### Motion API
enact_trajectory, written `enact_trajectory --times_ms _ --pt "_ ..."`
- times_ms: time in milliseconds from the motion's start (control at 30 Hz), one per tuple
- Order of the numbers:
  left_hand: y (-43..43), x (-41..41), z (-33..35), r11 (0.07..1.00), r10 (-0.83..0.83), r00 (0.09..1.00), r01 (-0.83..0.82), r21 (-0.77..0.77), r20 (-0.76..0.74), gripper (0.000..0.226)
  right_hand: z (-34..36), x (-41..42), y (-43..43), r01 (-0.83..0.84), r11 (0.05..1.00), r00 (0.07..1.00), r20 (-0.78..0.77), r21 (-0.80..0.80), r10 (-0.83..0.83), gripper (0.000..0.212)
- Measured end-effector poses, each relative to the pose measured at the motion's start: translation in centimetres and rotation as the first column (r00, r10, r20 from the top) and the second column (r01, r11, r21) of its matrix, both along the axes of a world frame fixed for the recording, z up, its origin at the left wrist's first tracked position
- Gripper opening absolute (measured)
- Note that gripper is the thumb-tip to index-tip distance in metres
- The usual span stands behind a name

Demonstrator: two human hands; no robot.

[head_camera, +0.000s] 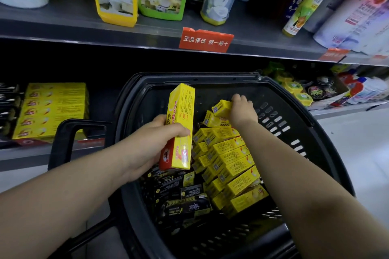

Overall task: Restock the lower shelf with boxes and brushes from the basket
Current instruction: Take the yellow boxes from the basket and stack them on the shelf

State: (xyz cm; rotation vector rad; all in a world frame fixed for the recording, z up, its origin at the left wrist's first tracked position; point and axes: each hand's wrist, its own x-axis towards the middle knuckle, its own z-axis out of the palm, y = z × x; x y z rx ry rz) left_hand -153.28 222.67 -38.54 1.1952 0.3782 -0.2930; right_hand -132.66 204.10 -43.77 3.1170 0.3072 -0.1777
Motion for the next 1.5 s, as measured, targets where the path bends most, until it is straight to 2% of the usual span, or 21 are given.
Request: enact_trajectory --times_ms 100,133,267,333,433,500,600,667,733,800,867,933,1000,1100,1200,1300,1400,1500 --pt "0.3 0.2 -0.3 0.999 0.034 0.999 -0.034 -0.01 0.006 0.025 1.1 -0.2 -0.4 -0.138 0.977 0.986 0.067 -0.161 0.15 0.041" --pt "0.4 0.3 -0.3 0.999 0.044 0.999 -0.044 -0.011 0.007 0.023 1.8 -0.7 -0.4 -0.187 0.968 0.975 0.092 -0.167 0.204 0.042" --pt "0.6 0.4 -0.2 0.997 0.072 0.997 -0.071 -0.007 0.027 0.02 6.6 -4.6 1.1 -0.304 0.951 0.9 0.345 0.057 0.267 0.04" --pt "0.7 0.5 0.0 0.995 0.1 0.994 -0.1 -0.004 0.051 0.021 9.3 -7.0 2.2 -0.324 0.922 0.901 0.366 0.211 0.233 0.04" --pt "1.1 0.2 0.7 0.99 0.139 0.988 -0.138 -0.019 0.073 0.028 12.2 -9.6 4.6 -0.212 0.827 0.977 0.083 0.521 0.198 0.04" --pt "1.5 -0.3 1.1 0.992 0.123 0.989 -0.121 -0.029 0.076 0.039 13.0 -10.9 6.5 -0.089 0.759 0.963 -0.139 0.645 0.23 0.035" --pt "2.6 -1.7 2.0 0.986 0.157 0.985 -0.151 -0.075 0.077 0.052 13.5 -12.7 9.2 0.139 0.662 0.833 -0.449 0.737 0.325 0.036" --pt "3.8 -2.9 2.5 0.987 0.162 0.983 -0.16 -0.033 0.081 0.056 13.7 -13.7 10.5 0.261 0.605 0.726 -0.566 0.752 0.39 0.035" --pt "5.5 -4.3 2.8 0.983 0.186 0.98 -0.185 -0.015 0.07 0.06 13.7 -14.2 11.6 0.297 0.58 0.665 -0.601 0.758 0.444 0.032" --pt "7.8 -5.4 2.5 0.982 0.187 0.982 -0.186 -0.044 0.032 0.056 13.4 -14.5 12.8 0.247 0.61 0.638 -0.6 0.753 0.483 0.035" --pt "10.2 -6.6 1.9 0.987 0.16 0.987 -0.161 -0.02 -0.031 0.044 12.9 -14.6 14.3 0.18 0.633 0.639 -0.579 0.753 0.507 0.046" --pt "12.6 -7.6 1.3 0.986 0.165 0.981 -0.164 0.025 -0.099 0.042 12.6 -14.4 16.2 0.153 0.625 0.621 -0.566 0.765 0.541 0.056" --pt "14.7 -8.4 0.9 0.984 0.177 0.976 -0.174 0.041 -0.123 0.046 12.6 -14.3 18.3 0.162 0.638 0.534 -0.61 0.753 0.585 0.05" --pt "17.1 -9.3 1.0 0.979 0.203 0.969 -0.2 0.029 -0.14 0.04 11.9 -13.8 21.5 0.164 0.695 0.406 -0.69 0.7 0.599 0.025" --pt "19.3 -10.0 1.2 0.969 0.243 0.95 -0.247 0.004 -0.194 0.026 10.8 -13.5 24.8 0.166 0.731 0.429 -0.716 0.662 0.55 0.003" --pt "21.2 -10.3 0.9 0.938 0.34 0.901 -0.347 0.025 -0.27 0.03 9.7 -12.9 27.6 0.06 0.782 0.506 -0.694 0.62 0.512 0.018" --pt "23.2 -10.5 -0.6 0.805 0.592 0.758 -0.57 0.165 -0.275 0.033 8.1 -12.0 29.8 -0.054 0.808 0.671 -0.578 0.587 0.465 0.031" --pt "24.6 -10.8 -2.0 0.705 0.709 0.647 -0.639 0.307 -0.281 0.051 5.8 -10.4 31.7 -0.1 0.784 0.78 -0.441 0.613 0.444 0.034"
